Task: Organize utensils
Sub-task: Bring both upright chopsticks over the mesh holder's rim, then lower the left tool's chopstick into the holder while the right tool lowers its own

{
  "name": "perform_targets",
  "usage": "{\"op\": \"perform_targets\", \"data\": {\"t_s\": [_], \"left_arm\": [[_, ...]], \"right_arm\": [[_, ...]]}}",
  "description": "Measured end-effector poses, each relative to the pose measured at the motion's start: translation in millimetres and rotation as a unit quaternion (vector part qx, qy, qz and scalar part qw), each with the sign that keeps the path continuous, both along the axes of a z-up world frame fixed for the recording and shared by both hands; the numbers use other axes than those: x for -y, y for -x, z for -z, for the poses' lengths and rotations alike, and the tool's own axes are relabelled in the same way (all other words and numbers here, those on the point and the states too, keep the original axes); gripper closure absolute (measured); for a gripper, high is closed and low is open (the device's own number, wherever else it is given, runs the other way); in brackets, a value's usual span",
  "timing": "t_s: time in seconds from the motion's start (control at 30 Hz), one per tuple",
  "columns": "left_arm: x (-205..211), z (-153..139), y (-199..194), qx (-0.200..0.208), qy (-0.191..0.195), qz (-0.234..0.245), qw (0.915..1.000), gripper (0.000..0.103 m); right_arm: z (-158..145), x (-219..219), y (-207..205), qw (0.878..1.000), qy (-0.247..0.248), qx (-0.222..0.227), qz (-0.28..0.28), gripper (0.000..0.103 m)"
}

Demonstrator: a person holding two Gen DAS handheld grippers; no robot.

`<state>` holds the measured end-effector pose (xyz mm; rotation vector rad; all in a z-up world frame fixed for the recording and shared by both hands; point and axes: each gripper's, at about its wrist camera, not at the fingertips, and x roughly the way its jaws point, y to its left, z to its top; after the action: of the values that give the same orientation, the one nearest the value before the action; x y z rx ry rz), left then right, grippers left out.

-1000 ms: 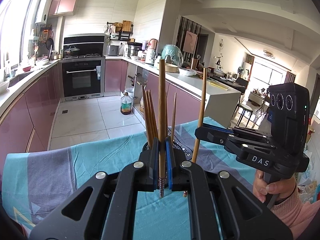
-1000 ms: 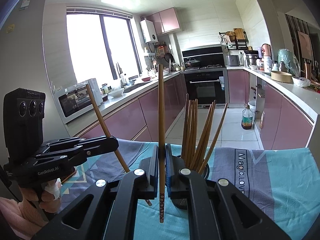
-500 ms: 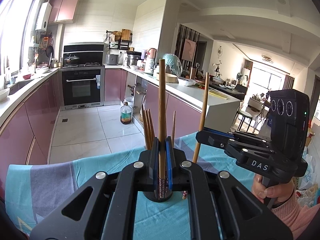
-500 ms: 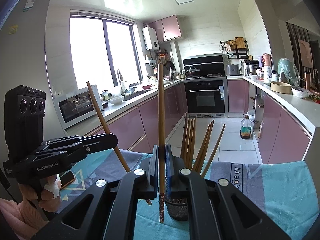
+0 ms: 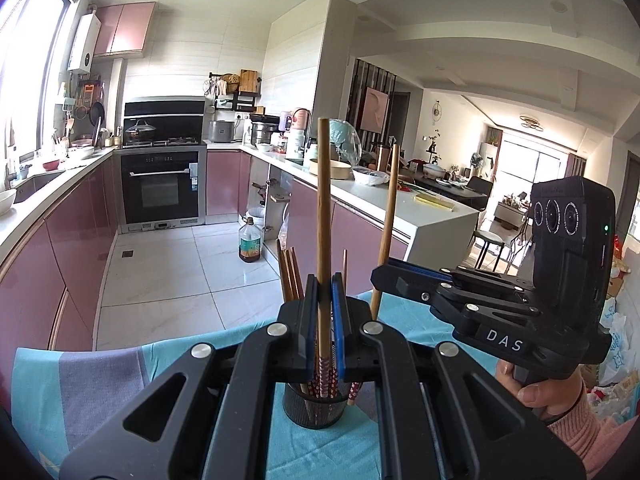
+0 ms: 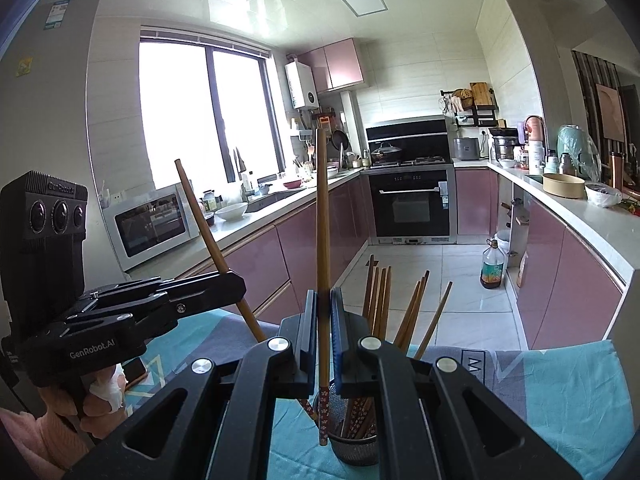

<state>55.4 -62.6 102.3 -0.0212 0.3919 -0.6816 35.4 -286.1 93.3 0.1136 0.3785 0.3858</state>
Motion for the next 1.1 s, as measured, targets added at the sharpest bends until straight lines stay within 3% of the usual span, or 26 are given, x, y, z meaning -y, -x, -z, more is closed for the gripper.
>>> {"op": "perform_targets", "data": {"t_s": [1.1], "left_arm": [[20.3,-6.7,-26.8,-0.030,-0.026,-0.008,0.9992,0.096]], "right_arm": [[23.6,-2.8,-33.5,0.998,-0.001,-0.037,0.042,0.098]]}}
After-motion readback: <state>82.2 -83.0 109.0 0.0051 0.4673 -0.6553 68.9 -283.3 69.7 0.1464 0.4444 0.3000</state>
